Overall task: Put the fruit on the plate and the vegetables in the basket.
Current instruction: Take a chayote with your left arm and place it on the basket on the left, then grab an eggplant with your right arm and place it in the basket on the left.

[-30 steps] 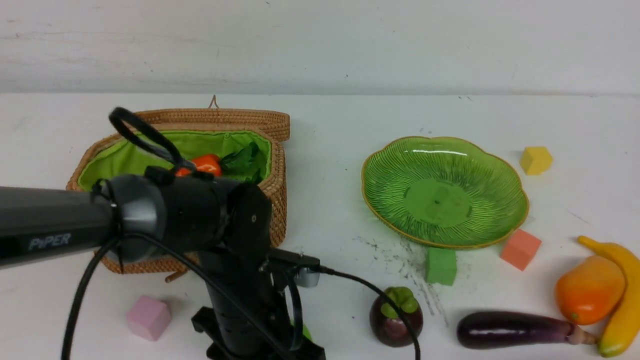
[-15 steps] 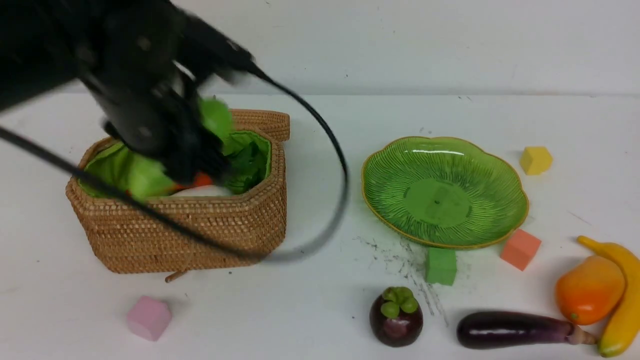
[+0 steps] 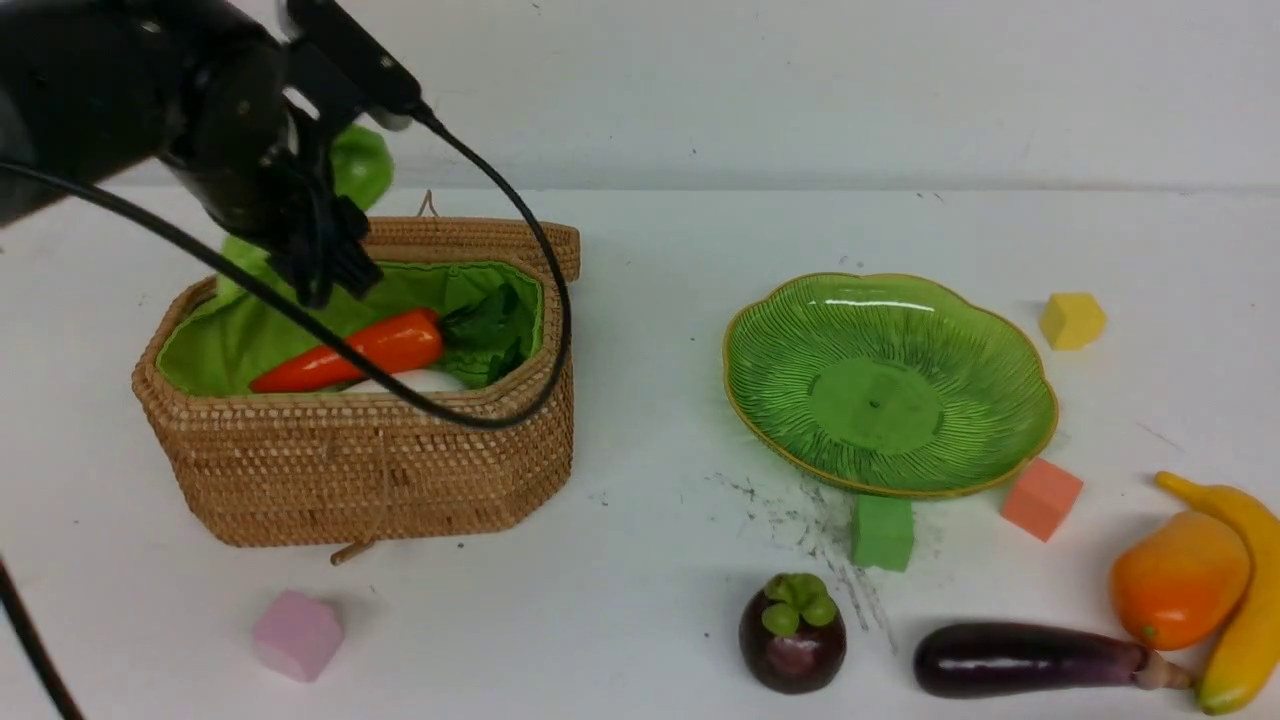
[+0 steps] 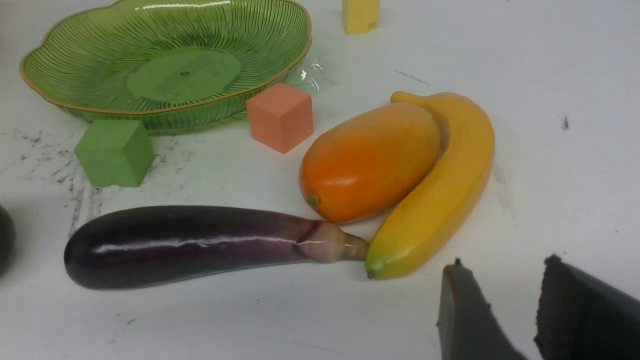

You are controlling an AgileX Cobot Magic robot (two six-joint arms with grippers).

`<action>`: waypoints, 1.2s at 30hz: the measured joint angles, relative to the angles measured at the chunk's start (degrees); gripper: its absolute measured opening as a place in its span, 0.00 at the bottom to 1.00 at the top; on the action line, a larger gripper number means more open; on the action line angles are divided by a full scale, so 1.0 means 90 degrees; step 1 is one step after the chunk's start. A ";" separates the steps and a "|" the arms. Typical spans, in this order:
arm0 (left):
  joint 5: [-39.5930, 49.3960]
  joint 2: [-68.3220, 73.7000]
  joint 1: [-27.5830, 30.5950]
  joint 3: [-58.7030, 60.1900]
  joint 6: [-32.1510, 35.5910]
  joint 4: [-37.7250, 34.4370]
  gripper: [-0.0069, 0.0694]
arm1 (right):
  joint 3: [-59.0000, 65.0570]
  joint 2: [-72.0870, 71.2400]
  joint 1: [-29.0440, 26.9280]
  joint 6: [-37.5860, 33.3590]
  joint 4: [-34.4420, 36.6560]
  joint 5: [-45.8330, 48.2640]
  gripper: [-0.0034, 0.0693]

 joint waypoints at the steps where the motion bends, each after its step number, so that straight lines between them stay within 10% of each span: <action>1: -0.0002 0.0046 0.0000 0.0000 -0.0024 -0.0082 0.66 | 0.0000 0.0000 0.0000 0.0000 0.0000 0.0000 0.38; 8: 0.0085 0.0063 0.0000 0.0061 -0.0101 -0.0898 0.94 | 0.0000 0.0000 0.0000 0.0000 0.0000 0.0000 0.38; 17: 0.0276 -0.1045 0.0000 0.0164 -0.0101 -0.1483 0.89 | 0.0000 0.0000 0.0000 0.0000 0.0000 0.0000 0.38; 31: 0.0574 -0.5561 0.0000 0.2171 -0.1136 -0.2343 0.13 | 0.0000 0.0000 0.0000 0.0000 0.0000 0.0000 0.38; 36: 0.1153 -0.6391 0.0000 0.3687 -0.1401 -0.2816 0.07 | 0.0000 0.0000 0.0000 0.0000 0.0000 0.0000 0.38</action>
